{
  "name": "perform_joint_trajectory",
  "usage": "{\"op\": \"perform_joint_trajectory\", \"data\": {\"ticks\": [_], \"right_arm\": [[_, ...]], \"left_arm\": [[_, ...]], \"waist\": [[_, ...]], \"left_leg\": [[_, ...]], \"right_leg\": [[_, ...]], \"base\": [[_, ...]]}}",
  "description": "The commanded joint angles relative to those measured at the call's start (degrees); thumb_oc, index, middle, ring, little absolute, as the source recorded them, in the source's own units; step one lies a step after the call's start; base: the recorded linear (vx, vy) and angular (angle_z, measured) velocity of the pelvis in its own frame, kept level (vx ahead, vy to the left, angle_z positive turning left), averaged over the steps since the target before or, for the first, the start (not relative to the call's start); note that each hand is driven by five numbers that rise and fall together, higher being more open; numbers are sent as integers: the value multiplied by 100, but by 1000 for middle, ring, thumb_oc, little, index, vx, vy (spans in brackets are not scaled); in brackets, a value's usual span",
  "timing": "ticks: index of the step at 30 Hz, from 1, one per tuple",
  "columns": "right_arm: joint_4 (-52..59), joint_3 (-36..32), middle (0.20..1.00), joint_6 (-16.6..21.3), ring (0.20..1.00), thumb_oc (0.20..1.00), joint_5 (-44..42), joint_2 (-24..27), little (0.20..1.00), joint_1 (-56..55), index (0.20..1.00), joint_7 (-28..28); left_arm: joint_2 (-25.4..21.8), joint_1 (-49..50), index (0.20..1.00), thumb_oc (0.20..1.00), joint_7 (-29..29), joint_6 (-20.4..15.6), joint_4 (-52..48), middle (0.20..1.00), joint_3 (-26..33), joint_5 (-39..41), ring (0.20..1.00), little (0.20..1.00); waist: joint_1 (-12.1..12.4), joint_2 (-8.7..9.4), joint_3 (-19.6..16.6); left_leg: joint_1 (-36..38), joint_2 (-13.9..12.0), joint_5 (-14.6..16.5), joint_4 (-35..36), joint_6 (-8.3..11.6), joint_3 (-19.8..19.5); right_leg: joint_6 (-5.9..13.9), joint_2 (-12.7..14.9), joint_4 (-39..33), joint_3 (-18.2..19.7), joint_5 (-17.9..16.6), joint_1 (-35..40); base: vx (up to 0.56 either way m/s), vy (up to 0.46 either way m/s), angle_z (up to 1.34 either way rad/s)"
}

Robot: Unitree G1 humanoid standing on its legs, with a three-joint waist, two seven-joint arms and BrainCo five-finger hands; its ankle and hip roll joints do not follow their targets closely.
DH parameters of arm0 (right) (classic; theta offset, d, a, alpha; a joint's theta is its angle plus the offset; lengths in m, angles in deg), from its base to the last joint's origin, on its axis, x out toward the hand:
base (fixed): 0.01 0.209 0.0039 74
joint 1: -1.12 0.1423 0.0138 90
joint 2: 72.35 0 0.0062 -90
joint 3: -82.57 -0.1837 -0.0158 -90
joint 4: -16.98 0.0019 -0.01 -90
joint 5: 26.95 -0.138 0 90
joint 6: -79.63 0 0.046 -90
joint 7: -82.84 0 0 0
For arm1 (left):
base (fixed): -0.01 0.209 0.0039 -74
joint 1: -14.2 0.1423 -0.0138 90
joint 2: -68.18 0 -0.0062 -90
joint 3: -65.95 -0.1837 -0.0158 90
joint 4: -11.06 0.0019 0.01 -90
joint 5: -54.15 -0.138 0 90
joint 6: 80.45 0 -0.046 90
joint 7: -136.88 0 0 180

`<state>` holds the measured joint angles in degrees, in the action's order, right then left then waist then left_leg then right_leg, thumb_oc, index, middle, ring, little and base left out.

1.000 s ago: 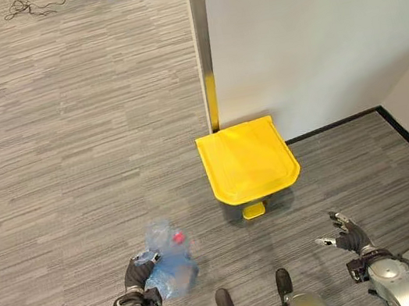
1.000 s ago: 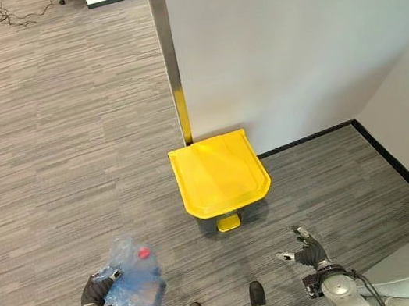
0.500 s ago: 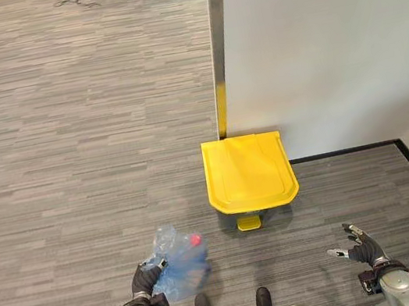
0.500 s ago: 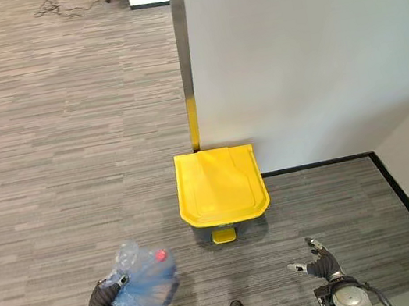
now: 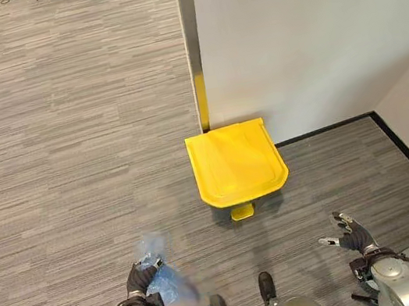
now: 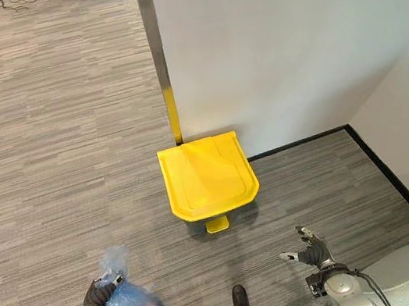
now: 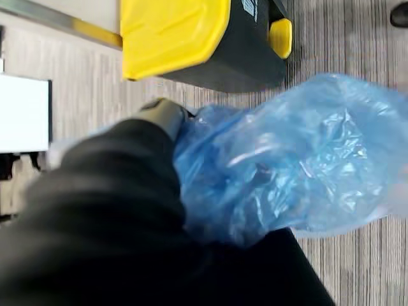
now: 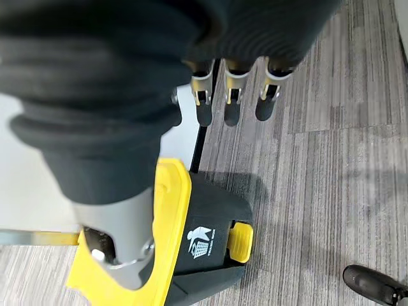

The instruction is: Gather garbage on tea table into small bin, then transfer packed bag to large trash can.

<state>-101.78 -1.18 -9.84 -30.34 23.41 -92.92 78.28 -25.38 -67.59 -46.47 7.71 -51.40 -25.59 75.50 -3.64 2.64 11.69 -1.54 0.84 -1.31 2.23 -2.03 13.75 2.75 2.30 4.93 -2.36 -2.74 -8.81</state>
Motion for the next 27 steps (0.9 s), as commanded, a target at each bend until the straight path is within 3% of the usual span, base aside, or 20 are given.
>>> {"op": "perform_joint_trajectory", "data": {"ticks": [1, 5, 7, 11, 13, 14, 15, 16, 18, 19, 21, 27], "right_arm": [[175, 140, 1000, 129, 1000, 1000, -24, -81, 1000, 172, 1000, -30], [226, 148, 1000, 123, 1000, 1000, -88, -80, 1000, 181, 1000, -10], [237, 93, 1000, 112, 1000, 1000, -171, -11, 1000, 210, 1000, -47], [222, -71, 1000, 109, 1000, 1000, -238, 31, 1000, 132, 1000, -121], [223, -162, 1000, 108, 1000, 1000, -273, 57, 1000, 70, 1000, -153], [225, -278, 1000, 128, 1000, 1000, -348, 76, 1000, -64, 1000, -185], [244, -401, 1000, 112, 1000, 1000, -432, 93, 1000, -200, 1000, -161], [246, -400, 1000, 111, 1000, 1000, -432, 89, 1000, -202, 1000, -160], [142, -455, 1000, 135, 1000, 1000, -526, 174, 1000, -139, 1000, -260], [140, -455, 1000, 136, 1000, 1000, -527, 177, 1000, -138, 1000, -260], [96, -602, 1000, 186, 1000, 1000, -701, 209, 1000, -125, 1000, -300], [1, -696, 1000, 258, 1000, 1000, -923, 217, 1000, 81, 1000, -374]], "left_arm": [[-369, 2, 200, 200, -72, -262, -297, 200, 325, -62, 200, 200], [-358, 32, 200, 200, -109, -288, -342, 200, 358, 12, 200, 200], [-359, -35, 200, 200, -119, -299, -332, 200, 331, 99, 200, 200], [-338, -244, 200, 200, -115, -334, -259, 200, 304, 112, 200, 200], [-316, -301, 200, 200, -106, -347, -244, 200, 266, 101, 200, 200], [-334, -390, 200, 200, -112, -340, -234, 200, 197, 81, 200, 200], [-322, -360, 200, 200, -76, -334, -250, 200, 173, 141, 200, 200], [-326, -358, 200, 200, -76, -334, -250, 200, 174, 142, 200, 200], [-265, -390, 200, 200, -129, -333, -183, 200, 143, 251, 200, 200], [-261, -391, 200, 200, -129, -334, -181, 200, 142, 251, 200, 200], [-245, -463, 200, 200, -134, -370, -78, 200, 135, 265, 200, 200], [-243, -583, 200, 200, -155, -427, -70, 200, 233, 331, 200, 200]], "waist": [[152, 177, 42], [133, 169, 188], [-22, 150, 294], [-251, 169, 350], [-356, 209, 301], [-475, 309, 189], [-547, 296, 116], [-562, 322, 102], [-677, 279, -6], [-683, 270, -18], [-826, 116, -99], [-894, -80, -178]], "left_leg": [[-140, 129, 1111, -949, -107, -386], [323, 216, 1392, -865, -137, -363], [578, 340, 1551, -866, -95, -532], [900, 357, 1846, -951, 83, -750], [1051, 365, 2058, -1060, 143, -950], [1224, 347, 2330, -1171, 240, -1116], [1323, 210, 2502, -1315, 327, -1194], [1304, 239, 2482, -1312, 322, -1207], [1340, -133, 2448, -1630, 447, -1147], [1326, -139, 2454, -1634, 449, -1152], [1553, -319, 2343, -1216, 489, -1232], [1596, -345, 2370, -699, 433, -1041]], "right_leg": [[653, 612, 1191, -163, 385, -135], [668, 754, 1234, -594, -5, -703], [757, 698, 531, -711, -252, -1153], [819, 626, -334, -1110, -374, -1532], [822, 635, -429, -1120, -498, -1595], [790, 691, -451, -901, -614, -1561], [699, 667, -314, -726, -661, -1520], [701, 698, -316, -720, -670, -1537], [621, 709, 463, -776, -653, -1765], [620, 709, 488, -781, -635, -1786], [598, 638, 791, -833, -514, -2018], [655, 528, 776, -876, -538, -2430]], "base": [[160, 216, -20], [206, 80, -29], [299, 56, -3], [350, -65, 29], [451, -178, 74], [612, -266, 78], [462, -220, 117], [339, -172, 119], [339, -223, 63], [273, -167, 19], [152, -67, 15], [2, 29, 12]]}}
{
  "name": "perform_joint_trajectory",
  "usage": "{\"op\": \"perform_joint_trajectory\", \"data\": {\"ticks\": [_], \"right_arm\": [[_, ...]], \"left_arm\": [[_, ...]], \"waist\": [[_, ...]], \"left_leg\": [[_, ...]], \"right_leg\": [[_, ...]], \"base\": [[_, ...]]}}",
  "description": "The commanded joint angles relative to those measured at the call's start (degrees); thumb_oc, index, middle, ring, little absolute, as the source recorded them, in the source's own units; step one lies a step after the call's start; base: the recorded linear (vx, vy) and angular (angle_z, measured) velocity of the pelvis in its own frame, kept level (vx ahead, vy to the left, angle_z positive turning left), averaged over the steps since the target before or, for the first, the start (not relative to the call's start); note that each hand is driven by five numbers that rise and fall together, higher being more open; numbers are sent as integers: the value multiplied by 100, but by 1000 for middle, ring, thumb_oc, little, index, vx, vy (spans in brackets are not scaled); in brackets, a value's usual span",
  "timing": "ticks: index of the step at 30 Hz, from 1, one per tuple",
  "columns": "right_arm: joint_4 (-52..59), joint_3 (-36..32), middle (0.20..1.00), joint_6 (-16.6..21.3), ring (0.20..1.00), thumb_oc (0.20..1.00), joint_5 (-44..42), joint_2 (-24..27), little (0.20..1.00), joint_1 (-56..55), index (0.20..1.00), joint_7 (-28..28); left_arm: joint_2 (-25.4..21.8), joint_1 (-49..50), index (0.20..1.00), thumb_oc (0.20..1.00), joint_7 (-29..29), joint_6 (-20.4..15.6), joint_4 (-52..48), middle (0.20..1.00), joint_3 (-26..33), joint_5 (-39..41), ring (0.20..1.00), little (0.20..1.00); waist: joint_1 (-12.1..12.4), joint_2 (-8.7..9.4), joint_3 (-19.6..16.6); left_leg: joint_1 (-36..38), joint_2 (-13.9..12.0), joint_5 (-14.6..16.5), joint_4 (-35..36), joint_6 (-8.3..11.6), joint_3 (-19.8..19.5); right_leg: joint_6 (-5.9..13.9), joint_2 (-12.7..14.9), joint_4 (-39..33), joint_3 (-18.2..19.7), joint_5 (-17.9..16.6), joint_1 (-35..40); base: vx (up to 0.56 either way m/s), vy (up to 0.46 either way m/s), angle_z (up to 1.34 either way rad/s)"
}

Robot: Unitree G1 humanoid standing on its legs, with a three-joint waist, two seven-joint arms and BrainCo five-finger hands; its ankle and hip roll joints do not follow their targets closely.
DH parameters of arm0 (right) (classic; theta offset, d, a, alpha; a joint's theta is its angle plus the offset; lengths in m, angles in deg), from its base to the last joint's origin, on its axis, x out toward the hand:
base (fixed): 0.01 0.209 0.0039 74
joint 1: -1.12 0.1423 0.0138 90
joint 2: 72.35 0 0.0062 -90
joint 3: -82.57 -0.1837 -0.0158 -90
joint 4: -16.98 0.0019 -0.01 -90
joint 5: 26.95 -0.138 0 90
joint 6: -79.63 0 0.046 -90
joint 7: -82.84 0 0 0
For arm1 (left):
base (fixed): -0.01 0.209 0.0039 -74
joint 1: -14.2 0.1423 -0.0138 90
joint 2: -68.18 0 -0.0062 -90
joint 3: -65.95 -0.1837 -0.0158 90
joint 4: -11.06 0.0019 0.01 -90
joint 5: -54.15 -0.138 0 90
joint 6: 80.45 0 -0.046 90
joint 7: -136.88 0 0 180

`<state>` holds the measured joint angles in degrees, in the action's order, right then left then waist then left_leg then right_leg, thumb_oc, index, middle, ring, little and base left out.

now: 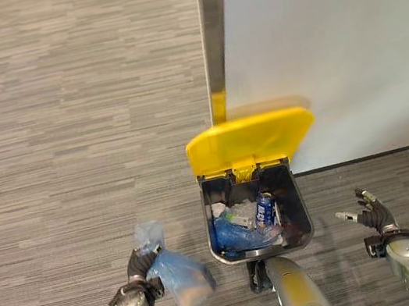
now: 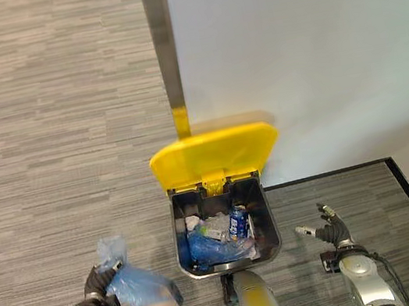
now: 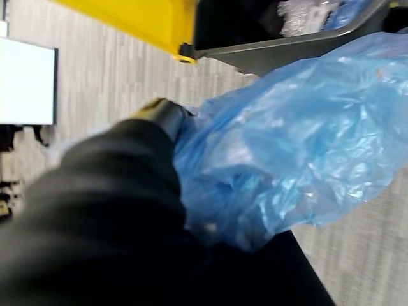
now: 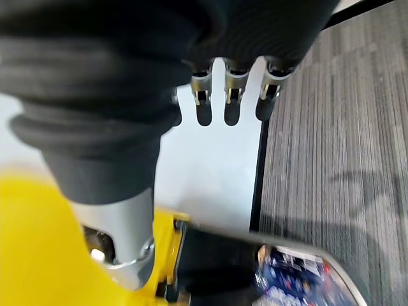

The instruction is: Gather garbage on tea table into small bin, then transfer packed bag to large trash can.

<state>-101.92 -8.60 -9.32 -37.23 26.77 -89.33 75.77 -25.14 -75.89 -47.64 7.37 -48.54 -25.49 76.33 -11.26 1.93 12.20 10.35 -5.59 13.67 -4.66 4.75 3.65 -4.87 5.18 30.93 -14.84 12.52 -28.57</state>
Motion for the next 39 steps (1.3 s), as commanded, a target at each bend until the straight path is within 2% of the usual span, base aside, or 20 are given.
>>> {"op": "perform_joint_trajectory", "data": {"ticks": [1, 4, 6, 10, 12, 14, 15, 17, 20, 24, 27, 30, 35, 39], "right_arm": [[14, 61, 1000, 205, 1000, 1000, -286, -154, 1000, -239, 1000, -104], [147, 214, 1000, 211, 1000, 1000, -547, -364, 1000, -121, 1000, 117], [379, 685, 1000, 209, 1000, 1000, -670, -481, 1000, 113, 1000, 406], [514, 1491, 1000, 233, 1000, 1000, -769, -652, 1000, 864, 1000, 602], [537, 1636, 1000, 238, 1000, 1000, -808, -696, 1000, 1093, 1000, 604], [375, 2055, 1000, 263, 1000, 1000, -855, -884, 1000, 1832, 1000, 545], [367, 2056, 1000, 267, 1000, 1000, -856, -887, 1000, 1842, 1000, 545], [-118, 2436, 1000, 267, 1000, 1000, -958, -1260, 1000, 2878, 1000, 393], [-819, 2656, 1000, 242, 1000, 1000, -853, -1188, 1000, 3981, 1000, 238], [-1354, 2855, 1000, 167, 1000, 1000, -650, -956, 1000, 4873, 1000, 171], [-1631, 2912, 1000, 185, 1000, 1000, -629, -886, 1000, 5271, 1000, 145], [-2128, 2978, 1000, 214, 1000, 1000, -746, -862, 1000, 5766, 1000, 107], [-2441, 3047, 1000, 201, 1000, 1000, -827, -787, 1000, 6155, 1000, 56], [-2664, 3240, 1000, 110, 1000, 1000, -728, -602, 1000, 6455, 1000, 83]], "left_arm": [[-260, 265, 200, 200, -30, -388, -396, 200, 231, 232, 200, 200], [-213, 380, 200, 200, 95, -338, -457, 200, 241, 130, 200, 200], [-154, 407, 200, 200, 233, -313, -482, 200, 109, 22, 200, 200], [-145, 230, 200, 200, 341, -316, -442, 200, -204, 19, 200, 200], [-156, 186, 200, 200, 344, -330, -460, 200, -279, 26, 200, 200], [-174, -15, 200, 200, 329, -394, -451, 200, -534, 126, 200, 200], [-176, -21, 200, 200, 329, -395, -448, 200, -532, 126, 200, 200], [-201, -423, 200, 200, 288, -521, -490, 200, -908, 282, 200, 200], [-289, -1111, 200, 200, 305, -691, -608, 200, -1379, 424, 200, 200], [-302, -1953, 200, 200, 483, -838, -1025, 200, -2034, 514, 200, 200], [-292, -2346, 200, 200, 601, -889, -1384, 200, -2423, 469, 200, 200], [-273, -3136, 200, 200, 712, -974, -1726, 200, -3060, 231, 200, 200], [-128, -3768, 200, 200, 631, -952, -1308, 200, -3456, -62, 200, 200], [-179, -4088, 200, 200, 597, -808, -237, 200, -3728, -673, 200, 200]], "waist": [[-110, -13, -228], [-16, 11, -215], [132, -1, -199], [344, 26, -141], [396, 25, -114], [516, 7, -87], [511, 12, -83], [648, -4, -33], [740, 1, 15], [735, 124, 107], [729, 173, 120], [647, 186, 137], [495, 180, 132], [343, 172, 186]], "left_leg": [[391, 335, 887, -22, -266, -4], [495, 494, 912, 71, -343, 39], [621, 573, 993, 134, -396, -4], [691, 671, 1067, 114, -428, -153], [701, 672, 1087, 98, -429, -175], [676, 674, 1106, 78, -437, -217], [672, 678, 1104, 76, -438, -221], [567, 685, 1103, 37, -439, -276], [384, 641, 1073, -21, -425, -294], [188, 697, 1016, -106, -407, -381], [151, 696, 1016, -105, -403, -396], [173, 700, 1017, -23, -402, -392], [252, 680, 1038, 81, -402, -320], [243, 656, 1042, 93, -376, -244]], "right_leg": [[1443, 237, -1851, 396, -2119, -472], [1550, 241, -2081, 480, -2344, -378], [1576, 270, -2305, 440, -2442, -252], [1533, 461, -2447, 344, -2500, -151], [1521, 493, -2467, 310, -2519, -127], [1501, 549, -2513, 239, -2573, -114], [1502, 554, -2513, 239, -2574, -115], [1488, 575, -2519, 215, -2610, -169], [1472, 539, -2566, 243, -2621, -245], [1486, 569, -2654, 355, -2674, -300], [1488, 564, -2667, 375, -2683, -332], [1516, 521, -2662, 408, -2699, -403], [1548, 482, -2671, 404, -2732, -472], [1550, 460, -2642, 410, -2746, -612]], "base": [[-55, 94, -12], [-53, 80, -30], [-27, 53, -30], [3, 2, 2], [11, -18, 9], [8, -24, 28], [5, -33, 27], [-7, -42, 19], [-41, -27, 15], [-64, -40, 10], [-31, -34, 9], [0, 0, 0], [6, 6, -8], [9, 7, -11]]}}
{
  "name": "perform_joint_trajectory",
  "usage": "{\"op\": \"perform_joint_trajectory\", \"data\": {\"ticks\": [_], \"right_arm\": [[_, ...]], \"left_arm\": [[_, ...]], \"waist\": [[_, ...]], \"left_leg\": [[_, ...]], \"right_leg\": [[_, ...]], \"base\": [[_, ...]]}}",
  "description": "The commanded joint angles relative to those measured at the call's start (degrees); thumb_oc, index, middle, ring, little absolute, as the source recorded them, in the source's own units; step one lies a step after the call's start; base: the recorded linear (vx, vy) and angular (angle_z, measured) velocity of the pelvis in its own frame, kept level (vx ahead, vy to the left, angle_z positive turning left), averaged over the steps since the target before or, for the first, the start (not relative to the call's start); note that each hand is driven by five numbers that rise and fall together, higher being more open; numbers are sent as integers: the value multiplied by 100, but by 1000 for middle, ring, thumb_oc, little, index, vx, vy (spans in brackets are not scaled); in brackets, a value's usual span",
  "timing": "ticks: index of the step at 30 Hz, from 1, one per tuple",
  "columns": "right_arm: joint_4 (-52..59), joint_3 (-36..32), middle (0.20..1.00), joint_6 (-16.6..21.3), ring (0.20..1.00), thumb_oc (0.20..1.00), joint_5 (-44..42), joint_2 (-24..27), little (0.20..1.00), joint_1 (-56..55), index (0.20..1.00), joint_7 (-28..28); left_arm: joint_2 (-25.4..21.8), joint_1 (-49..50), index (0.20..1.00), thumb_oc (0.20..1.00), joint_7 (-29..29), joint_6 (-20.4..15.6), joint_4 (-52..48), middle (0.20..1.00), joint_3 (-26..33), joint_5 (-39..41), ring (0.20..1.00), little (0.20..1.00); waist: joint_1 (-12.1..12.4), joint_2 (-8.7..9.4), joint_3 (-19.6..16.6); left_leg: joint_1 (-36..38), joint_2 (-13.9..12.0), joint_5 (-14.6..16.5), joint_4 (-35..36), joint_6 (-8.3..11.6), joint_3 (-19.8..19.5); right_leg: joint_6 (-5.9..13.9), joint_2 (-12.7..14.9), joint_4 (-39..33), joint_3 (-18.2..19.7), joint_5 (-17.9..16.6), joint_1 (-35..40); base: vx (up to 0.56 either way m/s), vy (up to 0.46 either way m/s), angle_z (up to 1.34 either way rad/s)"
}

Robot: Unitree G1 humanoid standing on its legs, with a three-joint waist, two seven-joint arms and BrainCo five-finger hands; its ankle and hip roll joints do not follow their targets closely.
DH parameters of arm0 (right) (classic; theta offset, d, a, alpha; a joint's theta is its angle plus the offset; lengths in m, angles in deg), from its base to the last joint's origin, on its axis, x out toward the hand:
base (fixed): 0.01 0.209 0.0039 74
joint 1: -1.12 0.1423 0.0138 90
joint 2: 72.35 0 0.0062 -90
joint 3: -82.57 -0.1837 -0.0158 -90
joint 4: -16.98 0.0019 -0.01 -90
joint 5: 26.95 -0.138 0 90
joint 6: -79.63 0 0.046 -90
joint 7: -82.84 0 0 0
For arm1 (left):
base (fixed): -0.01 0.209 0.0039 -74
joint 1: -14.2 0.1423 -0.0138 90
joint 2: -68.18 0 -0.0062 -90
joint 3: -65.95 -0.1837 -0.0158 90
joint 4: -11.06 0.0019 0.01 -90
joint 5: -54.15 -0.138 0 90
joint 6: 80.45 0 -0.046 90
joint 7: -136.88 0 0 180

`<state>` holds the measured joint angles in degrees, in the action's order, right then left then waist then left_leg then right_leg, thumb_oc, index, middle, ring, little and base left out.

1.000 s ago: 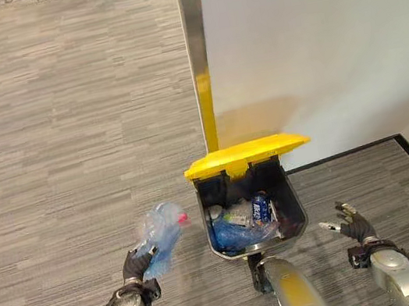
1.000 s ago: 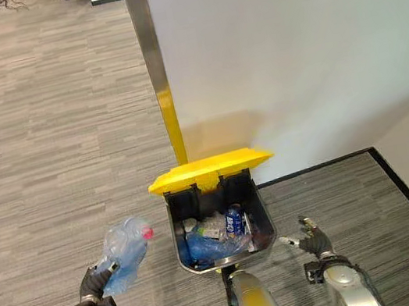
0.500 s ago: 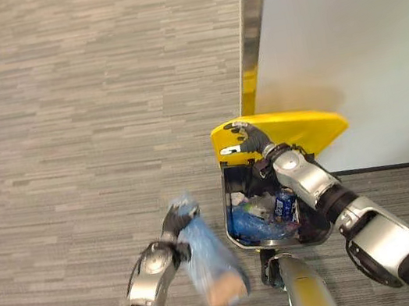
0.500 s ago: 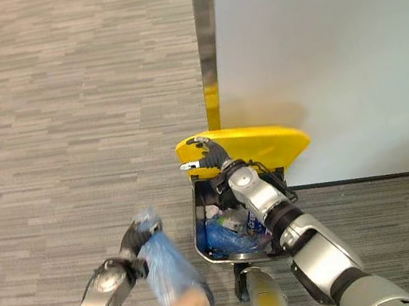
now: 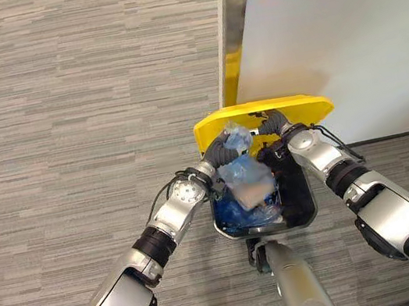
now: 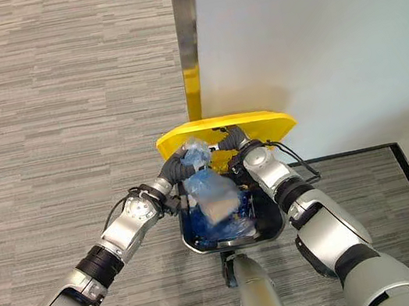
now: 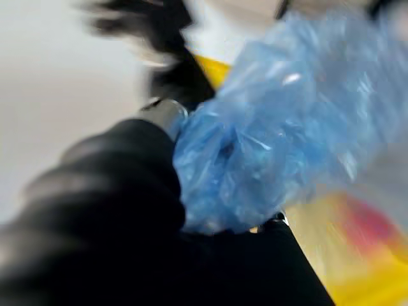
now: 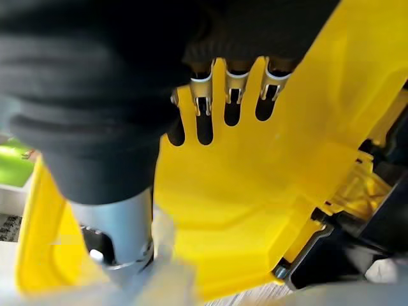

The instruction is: Gather garbage on tea table into small bin, then transfer packed bag to large trash can.

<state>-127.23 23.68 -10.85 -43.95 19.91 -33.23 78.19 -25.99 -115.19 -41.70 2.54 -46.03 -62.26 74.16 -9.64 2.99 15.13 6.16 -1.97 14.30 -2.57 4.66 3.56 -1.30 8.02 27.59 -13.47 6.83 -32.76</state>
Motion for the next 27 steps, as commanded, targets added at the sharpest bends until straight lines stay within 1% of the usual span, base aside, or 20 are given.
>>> {"op": "perform_joint_trajectory", "data": {"ticks": [1, 2, 3, 4, 6, 7, 8, 9, 13, 14, 16, 20, 21, 22, 24, 25, 27], "right_arm": [[-127, 11, 1000, 262, 1000, 1000, -98, 132, 1000, 962, 1000, -175], [-33, 40, 1000, 299, 1000, 1000, -162, 204, 1000, 1089, 1000, -235], [9, 62, 1000, 295, 1000, 1000, -183, 244, 1000, 1118, 1000, -260], [154, 72, 1000, 319, 1000, 1000, -282, 290, 1000, 1186, 1000, -296], [524, 99, 1000, 415, 1000, 1000, -540, 382, 1000, 1210, 1000, -389], [657, 98, 1000, 456, 1000, 1000, -609, 399, 1000, 1169, 1000, -399], [757, 104, 1000, 485, 1000, 1000, -631, 424, 1000, 1124, 1000, -433], [895, 109, 1000, 520, 1000, 1000, -664, 446, 1000, 1047, 1000, -433], [1251, 121, 1000, 522, 1000, 1000, -637, 522, 1000, 664, 1000, -378], [1386, 78, 1000, 521, 1000, 1000, -623, 560, 1000, 444, 1000, -308], [1479, 75, 1000, 515, 1000, 1000, -559, 611, 1000, 281, 1000, -236], [1531, 74, 1000, 478, 1000, 1000, -515, 636, 1000, 139, 1000, -160], [1596, 18, 1000, 455, 1000, 1000, -474, 642, 1000, -4, 1000, -139], [1600, 17, 1000, 453, 1000, 1000, -473, 640, 1000, -9, 1000, -140], [1737, -136, 1000, 421, 1000, 1000, -353, 640, 1000, -319, 1000, -92], [1745, -137, 1000, 417, 1000, 1000, -350, 637, 1000, -329, 1000, -93], [1854, -248, 1000, 383, 1000, 1000, -260, 635, 1000, -565, 1000, -56]], "left_arm": [[-60, -331, 200, 200, -66, -296, -77, 200, -181, -728, 200, 200], [-51, -533, 200, 200, -152, -251, 325, 200, -309, -1042, 200, 200], [-55, -581, 200, 200, -174, -228, 462, 200, -344, -1242, 200, 200], [-27, -627, 200, 200, -223, -111, 872, 200, -411, -1658, 200, 200], [48, -745, 200, 200, -655, 98, 1655, 200, -362, -2449, 200, 200], [58, -742, 238, 238, -764, 142, 1758, 238, -290, -2594, 238, 238], [52, -739, 570, 570, -901, 177, 1846, 570, -213, -2726, 570, 570], [56, -716, 1000, 1000, -966, 209, 1930, 1000, -145, -2795, 1000, 1000], [12, -493, 1000, 1000, -947, 284, 1836, 1000, -42, -3069, 1000, 1000], [-104, -343, 1000, 1000, -926, 305, 1740, 1000, -5, -3287, 1000, 1000], [-261, -201, 1000, 1000, -903, 295, 1621, 1000, 88, -3347, 1000, 1000], [-374, -55, 1000, 1000, -871, 287, 1482, 1000, 177, -3299, 1000, 1000], [-457, 116, 1000, 1000, -885, 281, 1376, 1000, 342, -3179, 1000, 1000], [-460, 123, 1000, 1000, -883, 284, 1369, 1000, 344, -3179, 1000, 1000], [-571, 487, 1000, 1000, -898, 267, 1145, 1000, 645, -2958, 1000, 1000], [-577, 500, 1000, 1000, -895, 272, 1134, 1000, 646, -2958, 1000, 1000], [-687, 818, 1000, 1000, -866, 242, 925, 1000, 855, -2803, 1000, 1000]], "waist": [[121, 79, -39], [40, 102, 34], [16, 97, 59], [-56, 119, 133], [-197, 190, 257], [-219, 212, 277], [-244, 237, 298], [-264, 257, 301], [-311, 257, 276], [-334, 240, 220], [-337, 242, 162], [-331, 263, 98], [-314, 276, 71], [-315, 277, 72], [-257, 318, 34], [-256, 321, 36], [-198, 347, -9]], "left_leg": [[609, 291, 973, -132, -357, -213], [541, 288, 968, -141, -344, -173], [506, 286, 971, -153, -340, -151], [456, 270, 987, -198, -329, -106], [367, 251, 1043, -326, -306, -44], [333, 247, 1055, -362, -300, -36], [312, 235, 1064, -384, -290, -28], [299, 228, 1070, -398, -285, -20], [314, 207, 1084, -388, -269, 16], [392, 178, 1091, -332, -256, 38], [476, 165, 1092, -268, -248, 58], [573, 145, 1096, -230, -239, 89], [625, 138, 1103, -234, -239, 96], [630, 136, 1103, -233, -239, 96], [707, 164, 1117, -256, -251, 99], [718, 163, 1116, -252, -251, 101], [799, 176, 1126, -257, -256, 116]], "right_leg": [[1203, 170, -2273, 287, -2186, -294], [1210, 151, -2232, 299, -2181, -409], [1208, 147, -2203, 318, -2176, -470], [1209, 148, -2149, 328, -2172, -564], [1205, 120, -2066, 381, -2169, -727], [1198, 113, -2047, 396, -2171, -768], [1194, 108, -2031, 399, -2164, -809], [1184, 99, -2014, 401, -2160, -841], [1172, 79, -1992, 405, -2170, -899], [1183, 76, -2006, 400, -2190, -879], [1192, 57, -2035, 362, -2201, -841], [1206, 43, -2092, 322, -2215, -745], [1210, 51, -2136, 316, -2228, -665], [1210, 50, -2140, 315, -2229, -658], [1214, 67, -2234, 276, -2245, -466], [1214, 64, -2240, 275, -2248, -454], [1211, 90, -2308, 237, -2259, -318]], "base": [[-25, -6, -13], [-34, 8, -13], [-27, 15, -23], [-4, 15, -26], [2, -12, -20], [-9, -30, -9], [-12, -33, -7], [0, 0, 0], [20, -11, -5], [0, 0, 0], [0, 0, 0], [-9, -3, 0], [0, 0, 0], [-65, -21, 0], [-44, -14, 0], [-37, -6, -6], [-39, -3, -5]]}}
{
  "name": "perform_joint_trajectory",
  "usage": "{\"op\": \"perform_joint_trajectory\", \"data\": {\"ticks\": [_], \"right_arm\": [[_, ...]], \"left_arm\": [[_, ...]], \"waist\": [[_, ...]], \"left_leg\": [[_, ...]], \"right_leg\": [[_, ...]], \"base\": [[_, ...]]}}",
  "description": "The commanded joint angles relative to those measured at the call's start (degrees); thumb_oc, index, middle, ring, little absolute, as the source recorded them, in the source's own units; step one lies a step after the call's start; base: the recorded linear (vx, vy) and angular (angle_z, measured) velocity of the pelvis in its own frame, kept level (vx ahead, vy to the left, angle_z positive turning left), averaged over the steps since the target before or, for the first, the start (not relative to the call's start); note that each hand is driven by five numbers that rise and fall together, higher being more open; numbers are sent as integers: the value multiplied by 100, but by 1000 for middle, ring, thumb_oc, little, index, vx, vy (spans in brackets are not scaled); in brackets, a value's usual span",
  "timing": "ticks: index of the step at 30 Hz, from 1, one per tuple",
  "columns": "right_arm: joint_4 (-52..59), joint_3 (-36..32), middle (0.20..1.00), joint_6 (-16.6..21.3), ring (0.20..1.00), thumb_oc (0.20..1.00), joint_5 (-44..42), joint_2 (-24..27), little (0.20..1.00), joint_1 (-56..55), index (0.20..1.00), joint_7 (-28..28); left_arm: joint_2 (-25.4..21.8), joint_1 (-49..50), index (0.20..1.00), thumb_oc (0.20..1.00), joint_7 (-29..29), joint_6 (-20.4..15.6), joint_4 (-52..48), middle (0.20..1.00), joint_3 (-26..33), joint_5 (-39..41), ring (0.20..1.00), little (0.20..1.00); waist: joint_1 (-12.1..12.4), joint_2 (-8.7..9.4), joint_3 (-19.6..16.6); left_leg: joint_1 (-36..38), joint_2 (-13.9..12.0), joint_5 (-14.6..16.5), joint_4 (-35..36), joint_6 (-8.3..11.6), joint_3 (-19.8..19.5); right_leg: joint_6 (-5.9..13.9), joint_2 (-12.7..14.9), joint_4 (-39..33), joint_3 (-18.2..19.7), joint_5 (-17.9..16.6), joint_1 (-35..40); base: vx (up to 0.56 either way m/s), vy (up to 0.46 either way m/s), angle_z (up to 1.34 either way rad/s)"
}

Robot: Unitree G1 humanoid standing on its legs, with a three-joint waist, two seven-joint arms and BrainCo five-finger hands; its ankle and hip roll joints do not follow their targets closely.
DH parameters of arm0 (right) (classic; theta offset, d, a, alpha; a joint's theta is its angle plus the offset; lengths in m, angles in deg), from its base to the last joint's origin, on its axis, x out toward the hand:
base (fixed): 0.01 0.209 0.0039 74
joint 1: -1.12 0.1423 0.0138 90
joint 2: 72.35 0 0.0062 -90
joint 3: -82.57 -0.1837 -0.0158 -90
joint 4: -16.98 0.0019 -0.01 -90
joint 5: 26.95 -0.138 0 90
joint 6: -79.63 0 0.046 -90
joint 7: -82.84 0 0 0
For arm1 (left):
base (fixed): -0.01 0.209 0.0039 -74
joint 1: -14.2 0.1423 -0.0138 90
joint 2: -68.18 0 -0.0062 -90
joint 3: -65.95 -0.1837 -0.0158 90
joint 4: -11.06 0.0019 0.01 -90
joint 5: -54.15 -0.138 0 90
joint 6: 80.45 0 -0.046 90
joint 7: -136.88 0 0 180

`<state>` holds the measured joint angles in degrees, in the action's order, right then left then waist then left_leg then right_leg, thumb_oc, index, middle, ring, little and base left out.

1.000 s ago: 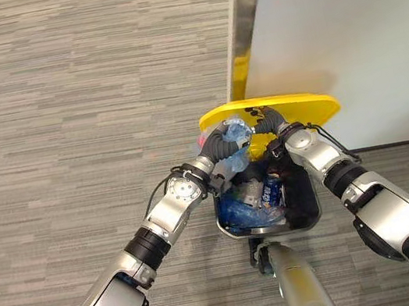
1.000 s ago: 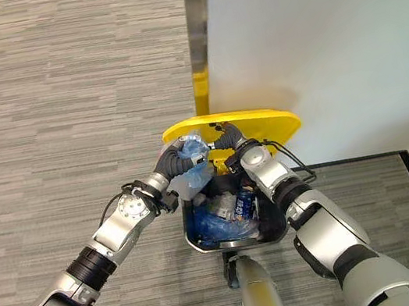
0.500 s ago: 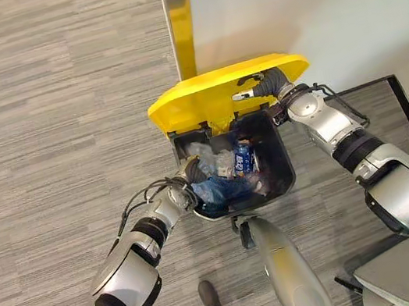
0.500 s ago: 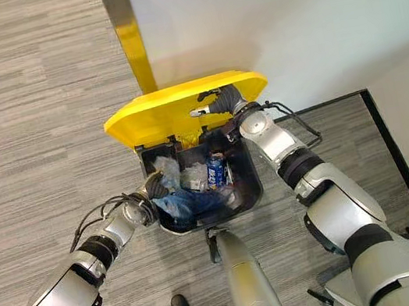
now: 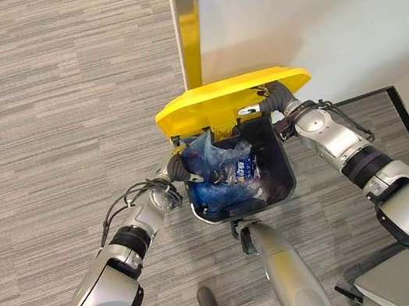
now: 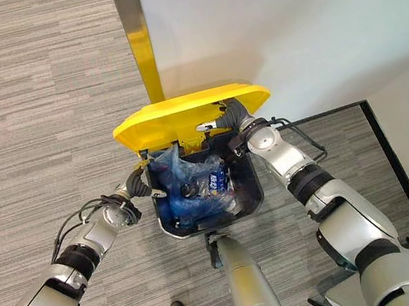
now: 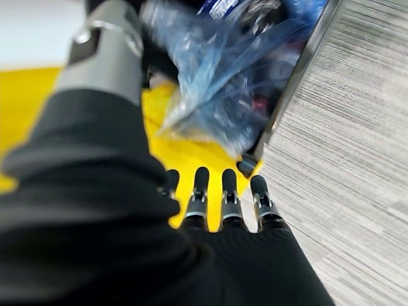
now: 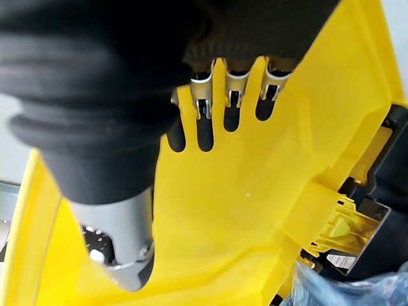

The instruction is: Gather garbage on tea table into small bin, then transfer packed bag to large trash can.

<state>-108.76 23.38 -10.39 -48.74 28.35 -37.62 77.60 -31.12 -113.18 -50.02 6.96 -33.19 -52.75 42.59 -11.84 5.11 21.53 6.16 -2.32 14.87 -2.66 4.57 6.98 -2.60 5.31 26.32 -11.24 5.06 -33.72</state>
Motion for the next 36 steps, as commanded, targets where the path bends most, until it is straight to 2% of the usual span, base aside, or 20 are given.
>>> {"op": "perform_joint_trajectory", "data": {"ticks": [1, 7, 9, 12, 14, 15, 16, 17, 19, 21, 22, 23, 24, 25, 26, 27, 28, 29, 30, 36], "right_arm": [[61, -292, 1000, 322, 1000, 1000, 266, -226, 1000, -237, 1000, 26], [592, -942, 1000, 227, 1000, 1000, 597, -155, 1000, -1472, 1000, 218], [709, -1145, 1000, 209, 1000, 1000, 666, -180, 1000, -1874, 1000, 285], [943, -1549, 1000, 183, 1000, 1000, 772, -150, 1000, -2562, 1000, 356], [1038, -1765, 1000, 174, 1000, 1000, 912, -84, 1000, -3062, 1000, 448], [1094, -1858, 1000, 152, 1000, 1000, 1037, -72, 1000, -3324, 1000, 476], [1126, -1989, 1000, 151, 1000, 1000, 1103, -71, 1000, -3786, 1000, 537], [1129, -1989, 1000, 150, 1000, 1000, 1103, -74, 1000, -3790, 1000, 537], [1101, -2123, 1000, 191, 1000, 1000, 1200, -160, 1000, -4211, 1000, 562], [984, -2212, 1000, 221, 1000, 1000, 1348, -249, 1000, -4552, 1000, 547], [985, -2214, 1000, 220, 1000, 1000, 1348, -252, 1000, -4555, 1000, 547], [907, -2354, 1000, 219, 1000, 1000, 1351, -265, 1000, -4898, 1000, 521], [867, -2424, 1000, 235, 1000, 1000, 1407, -298, 1000, -5071, 1000, 486], [804, -2498, 1000, 184, 1000, 1000, 1461, -300, 1000, -5176, 1000, 513], [807, -2498, 1000, 182, 1000, 1000, 1462, -301, 1000, -5182, 1000, 514], [632, -2500, 1000, 203, 1000, 1000, 1451, -328, 1000, -5308, 1000, 450], [631, -2501, 1000, 205, 1000, 1000, 1451, -328, 1000, -5311, 1000, 450], [622, -2642, 1000, 174, 1000, 1000, 1530, -303, 1000, -5493, 1000, 467], [584, -2669, 1000, 176, 1000, 1000, 1556, -261, 1000, -5525, 1000, 461], [481, -2737, 1000, 192, 1000, 1000, 1599, -97, 1000, -5573, 1000, 420]], "left_arm": [[-207, 750, 1000, 1000, -18, -208, -441, 1000, -7, 392, 1000, 1000], [-553, 2345, 1000, 1000, 200, -334, -1370, 1000, 1104, 999, 1000, 1000], [-580, 2825, 1000, 1000, 267, -280, -1431, 1000, 1500, 1209, 1000, 1000], [-562, 3476, 1000, 1000, 301, -236, -1409, 1000, 2142, 1345, 1000, 1000], [-502, 3849, 1000, 1000, 330, -194, -1284, 1000, 2602, 1495, 1000, 1000], [-462, 3960, 1000, 1000, 300, -168, -1185, 1000, 2768, 1536, 1000, 1000], [-378, 4233, 1000, 1000, 337, -179, -1170, 1000, 2968, 1657, 1000, 1000], [-381, 4237, 1000, 1000, 337, -178, -1173, 1000, 2969, 1657, 1000, 1000], [-296, 4383, 1000, 1000, 285, -121, -1066, 1000, 3036, 1672, 1000, 1000], [-274, 4457, 1000, 1000, 239, -94, -1048, 1000, 3112, 1665, 1000, 1000], [-276, 4458, 1000, 1000, 238, -93, -1049, 1000, 3110, 1665, 1000, 1000], [-245, 4542, 1000, 1000, 163, -72, -1044, 1000, 3175, 1705, 1000, 1000], [-253, 4554, 1000, 1000, 170, -82, -1079, 1000, 3142, 1725, 1000, 1000], [-234, 4598, 1000, 1000, 228, -88, -1062, 1000, 3194, 1822, 1000, 1000], [-236, 4604, 1000, 1000, 229, -88, -1064, 1000, 3193, 1824, 1000, 1000], [-183, 4569, 1000, 1000, 237, -89, -807, 1000, 3145, 1918, 1000, 1000], [-184, 4568, 1000, 1000, 237, -92, -802, 1000, 3141, 1919, 1000, 1000], [-146, 4641, 1000, 1000, 318, -61, -751, 1000, 3129, 1920, 1000, 1000], [-128, 4655, 1000, 1000, 335, -52, -686, 1000, 3144, 1898, 1000, 1000], [-9, 4685, 1000, 1000, 387, -44, -419, 1000, 3179, 1908, 1000, 1000]], "waist": [[43, 137, -669], [239, 157, -817], [325, 243, -784], [461, 247, -727], [483, 153, -732], [445, 109, -702], [509, 47, -675], [502, 70, -687], [571, -31, -710], [640, -209, -746], [647, -194, -767], [686, -182, -791], [674, -72, -866], [682, -30, -949], [679, -35, -958], [671, 101, -1103], [668, 94, -1102], [610, 124, -1220], [575, 124, -1295], [535, 127, -1538]], "left_leg": [[861, 215, 1081, -233, -252, -213], [1171, 290, 1245, -458, -320, -214], [1056, 457, 1240, -763, -402, -260], [894, 668, 1149, -896, -506, -311], [913, 698, 999, -793, -558, -289], [917, 703, 859, -694, -596, -253], [700, 731, 562, -611, -666, -234], [688, 754, 544, -604, -668, -240], [408, 734, 317, -523, -770, -227], [180, 572, 51, -377, -801, -256], [157, 587, 39, -375, -802, -248], [-53, 488, -93, -411, -714, -322], [-187, 432, -108, -420, -558, -455], [-256, 317, -173, -418, -454, -439], [-260, 309, -174, -416, -449, -443], [-335, 150, -260, -454, -304, -347], [-331, 142, -261, -451, -301, -353], [-346, -90, -468, -363, -120, -230], [-289, -174, -512, -261, -62, -160], [-197, -344, -631, -119, 58, -82]], "right_leg": [[1338, 369, -2191, 13, -2094, -179], [1389, 446, -2506, -80, -2182, 419], [1437, 503, -2657, -36, -2217, 614], [1490, 534, -2739, -47, -2114, 798], [1497, 506, -2628, -68, -1998, 821], [1545, 499, -2375, 12, -2094, 758], [1466, 501, -1653, 53, -1727, 799], [1466, 524, -1647, 64, -1731, 781], [1327, 498, -619, 244, -1402, 835], [1191, 343, 598, 577, -891, 907], [1190, 353, 610, 593, -893, 872], [1126, 270, 782, 918, -746, 1126], [1092, -21, 11, 1044, -236, 1683], [1051, -91, -190, 1042, -111, 1780], [1047, -97, -206, 1035, -117, 1785], [972, -201, -761, 1020, -82, 2067], [969, -208, -786, 1011, -94, 2084], [954, -215, -1184, 844, -150, 2275], [948, -208, -1382, 759, -182, 2397], [851, -348, -2101, 660, -220, 2878]], "base": [[-59, 17, 0], [-88, 35, 0], [-124, 52, -2], [-145, 68, -11], [-112, 69, -16], [-268, 84, -4], [-240, 60, 2], [-300, 69, -16], [-201, 19, -17], [-157, -15, 14], [-110, -132, -3], [-35, -303, 4], [-21, -389, 9], [22, -267, 5], [86, -314, 16], [76, -227, 22], [81, -389, 37], [29, -210, 24], [38, -263, 25], [20, -91, 11]]}}
